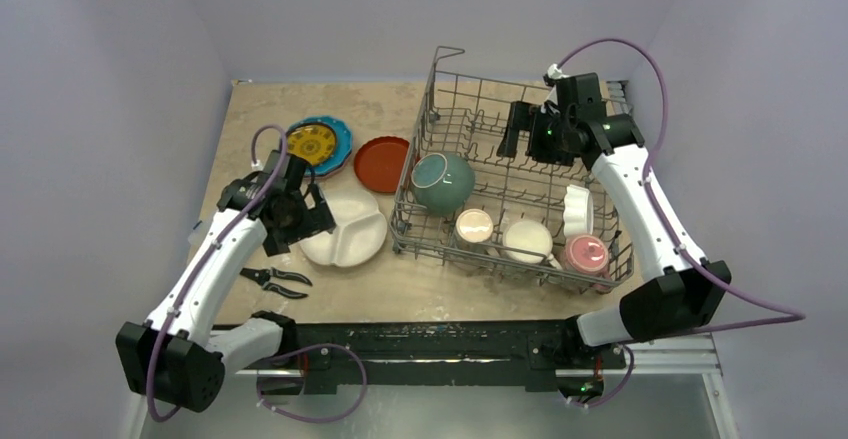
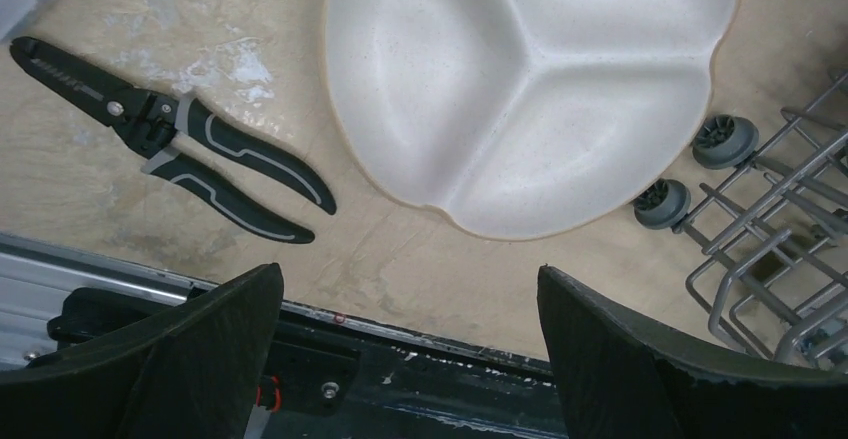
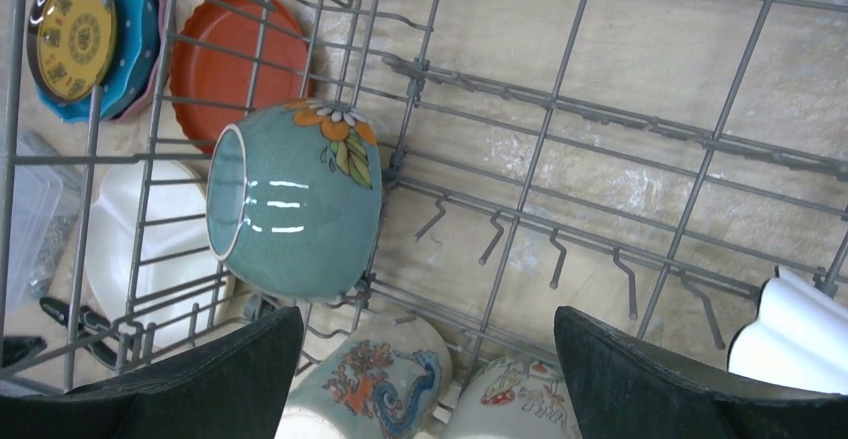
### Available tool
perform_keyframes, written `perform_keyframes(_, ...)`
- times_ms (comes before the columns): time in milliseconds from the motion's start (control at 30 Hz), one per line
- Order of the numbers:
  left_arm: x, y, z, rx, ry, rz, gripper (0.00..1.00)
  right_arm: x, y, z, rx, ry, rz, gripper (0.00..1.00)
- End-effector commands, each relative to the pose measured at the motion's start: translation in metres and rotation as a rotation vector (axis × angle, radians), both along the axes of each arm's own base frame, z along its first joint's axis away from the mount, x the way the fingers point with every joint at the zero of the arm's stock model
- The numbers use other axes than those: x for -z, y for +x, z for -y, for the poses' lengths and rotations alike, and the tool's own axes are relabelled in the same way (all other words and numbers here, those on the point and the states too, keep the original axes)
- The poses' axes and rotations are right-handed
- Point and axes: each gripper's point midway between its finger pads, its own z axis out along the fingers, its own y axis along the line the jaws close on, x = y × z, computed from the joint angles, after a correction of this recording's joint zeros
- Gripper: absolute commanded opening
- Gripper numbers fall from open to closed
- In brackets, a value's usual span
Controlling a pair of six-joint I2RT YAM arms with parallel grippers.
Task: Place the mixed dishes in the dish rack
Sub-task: Pick up the plate at the center of the board.
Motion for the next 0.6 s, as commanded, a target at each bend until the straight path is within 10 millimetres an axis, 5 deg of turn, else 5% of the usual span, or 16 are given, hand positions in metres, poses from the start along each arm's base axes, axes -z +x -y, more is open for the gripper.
perform_keyframes(0,-0.006,0.028,0.014,-0.034,-0.094,0.037,0.97,-0.012,-0.021,-0.002,-0.031,0.032,0.029,0.98)
perform_keyframes(300,-0.044,0.095,0.026,0.015,-0.167,0.211,0.96,-0.013,-0.039,-0.006,-0.064,0.058,0.011,0.98)
perform_keyframes(433,-0.053,0.137,0.056,0.061,-0.331,0.313,0.92,-0.014,-0.039,-0.005,-0.070,0.050,0.009,0.98)
perform_keyframes(567,-0.040,0.181,0.072,0.078,-0.387,0.346,0.83,-0.013,-0.034,-0.008,-0.073,0.056,0.001,0.98)
